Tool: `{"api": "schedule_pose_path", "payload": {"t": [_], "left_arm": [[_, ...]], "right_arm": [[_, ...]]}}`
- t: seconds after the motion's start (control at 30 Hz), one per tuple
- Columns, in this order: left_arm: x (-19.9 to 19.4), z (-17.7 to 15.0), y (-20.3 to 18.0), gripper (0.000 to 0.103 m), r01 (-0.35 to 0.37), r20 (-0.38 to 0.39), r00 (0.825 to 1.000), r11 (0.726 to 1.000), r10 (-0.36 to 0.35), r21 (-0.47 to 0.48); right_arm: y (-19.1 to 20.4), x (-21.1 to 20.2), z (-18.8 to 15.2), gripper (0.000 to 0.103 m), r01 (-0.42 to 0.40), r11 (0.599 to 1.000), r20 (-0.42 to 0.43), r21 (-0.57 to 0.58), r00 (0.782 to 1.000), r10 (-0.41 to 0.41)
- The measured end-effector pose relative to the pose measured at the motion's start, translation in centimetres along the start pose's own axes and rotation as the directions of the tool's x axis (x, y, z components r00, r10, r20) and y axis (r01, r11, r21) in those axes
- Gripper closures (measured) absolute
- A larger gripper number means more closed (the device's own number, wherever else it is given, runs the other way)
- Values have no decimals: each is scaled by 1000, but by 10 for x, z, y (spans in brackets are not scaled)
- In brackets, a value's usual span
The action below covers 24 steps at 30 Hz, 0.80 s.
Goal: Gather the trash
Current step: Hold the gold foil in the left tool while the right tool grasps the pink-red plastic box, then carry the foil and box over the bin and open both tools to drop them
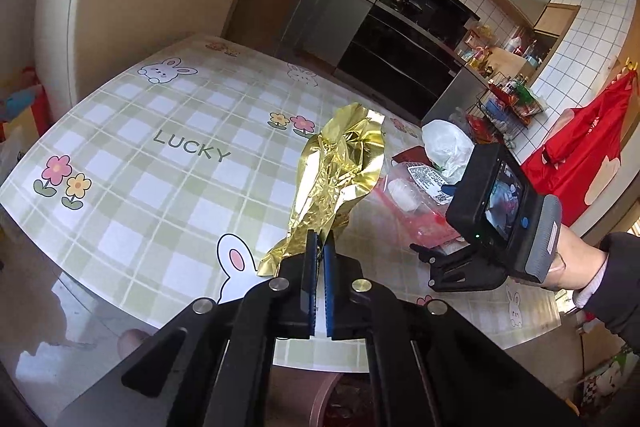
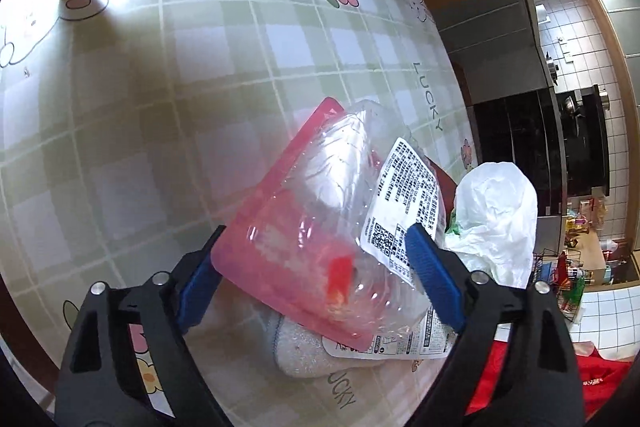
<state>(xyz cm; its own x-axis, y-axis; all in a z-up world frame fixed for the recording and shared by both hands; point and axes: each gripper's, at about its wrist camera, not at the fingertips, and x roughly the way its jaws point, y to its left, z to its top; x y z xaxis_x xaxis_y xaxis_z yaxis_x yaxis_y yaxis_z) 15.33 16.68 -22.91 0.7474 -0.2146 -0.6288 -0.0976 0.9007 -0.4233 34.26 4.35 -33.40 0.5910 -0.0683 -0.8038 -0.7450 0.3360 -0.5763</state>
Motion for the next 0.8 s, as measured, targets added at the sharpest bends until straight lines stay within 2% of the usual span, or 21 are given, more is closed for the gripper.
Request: {"api": "schedule_pose_path", "payload": {"t": [0.03,0.1,0.17,0.3,0.33,0.5,0.8], "left_arm": [[0,0,0,100,-1,1,1000,1000,1,1],[1,0,0,100,-6,3,1000,1000,6,1],[1,1,1,100,-12,6,1000,1000,12,0],[1,0,-1,100,-21,9,1000,1000,21,1],[0,0,-1,100,-22,9,1000,1000,22,0],[-2,1,-5,100,-22,13,1000,1000,22,8],[-21,12,-25,100,-2,51,999,999,0,44]], "right_arm": [[-6,-6,1,33,-10,1000,22,26,1000,9],[-16,-20,1,40,-25,996,66,85,998,19],[-32,-33,0,41,-102,979,121,177,989,82],[-52,-54,-7,48,-170,939,210,299,972,109],[-57,-58,-11,54,-184,925,233,333,966,108],[-66,-73,-25,54,-254,863,300,437,946,126],[-80,-103,-64,55,-387,715,437,582,891,126]]}}
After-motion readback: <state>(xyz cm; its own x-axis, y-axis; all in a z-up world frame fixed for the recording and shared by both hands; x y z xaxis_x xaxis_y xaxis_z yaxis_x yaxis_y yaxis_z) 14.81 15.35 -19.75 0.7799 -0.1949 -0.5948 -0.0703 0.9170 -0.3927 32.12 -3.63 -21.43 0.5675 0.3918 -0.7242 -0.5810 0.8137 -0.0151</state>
